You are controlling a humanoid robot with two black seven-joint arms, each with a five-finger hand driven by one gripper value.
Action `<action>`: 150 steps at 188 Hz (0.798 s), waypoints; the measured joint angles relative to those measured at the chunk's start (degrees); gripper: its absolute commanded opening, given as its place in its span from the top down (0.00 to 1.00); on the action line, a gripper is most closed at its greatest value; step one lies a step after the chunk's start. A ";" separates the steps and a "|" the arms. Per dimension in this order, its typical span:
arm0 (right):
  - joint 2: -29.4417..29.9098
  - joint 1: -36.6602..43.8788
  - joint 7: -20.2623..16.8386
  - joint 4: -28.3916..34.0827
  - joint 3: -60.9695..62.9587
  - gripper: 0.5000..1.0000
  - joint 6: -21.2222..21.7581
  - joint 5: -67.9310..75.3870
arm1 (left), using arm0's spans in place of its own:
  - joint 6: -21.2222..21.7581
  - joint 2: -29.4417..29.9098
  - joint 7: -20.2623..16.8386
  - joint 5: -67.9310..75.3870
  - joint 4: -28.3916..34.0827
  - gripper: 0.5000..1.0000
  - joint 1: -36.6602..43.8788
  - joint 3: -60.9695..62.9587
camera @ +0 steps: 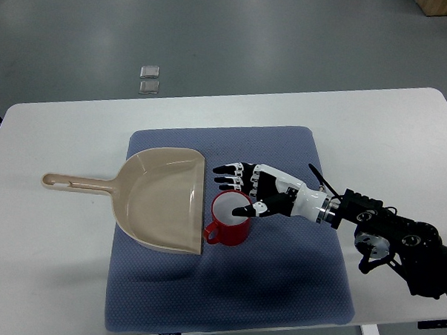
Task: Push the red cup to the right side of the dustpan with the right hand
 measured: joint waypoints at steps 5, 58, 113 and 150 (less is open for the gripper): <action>-0.19 0.04 0.00 0.00 0.04 0.13 0.00 0.03 | 0.00 0.00 0.00 0.00 0.00 0.00 0.00 0.00; -4.31 3.29 0.00 -0.42 4.07 0.13 0.00 0.09 | 0.00 0.00 0.00 0.00 -0.03 0.00 0.00 0.00; -5.16 5.56 -8.23 -4.92 8.68 0.13 0.00 4.68 | 0.00 0.00 0.00 0.00 -0.03 0.00 0.00 0.00; -4.58 7.11 -21.70 -6.16 10.25 0.13 -2.00 15.36 | 0.00 0.00 0.00 0.00 -0.03 0.00 0.00 0.00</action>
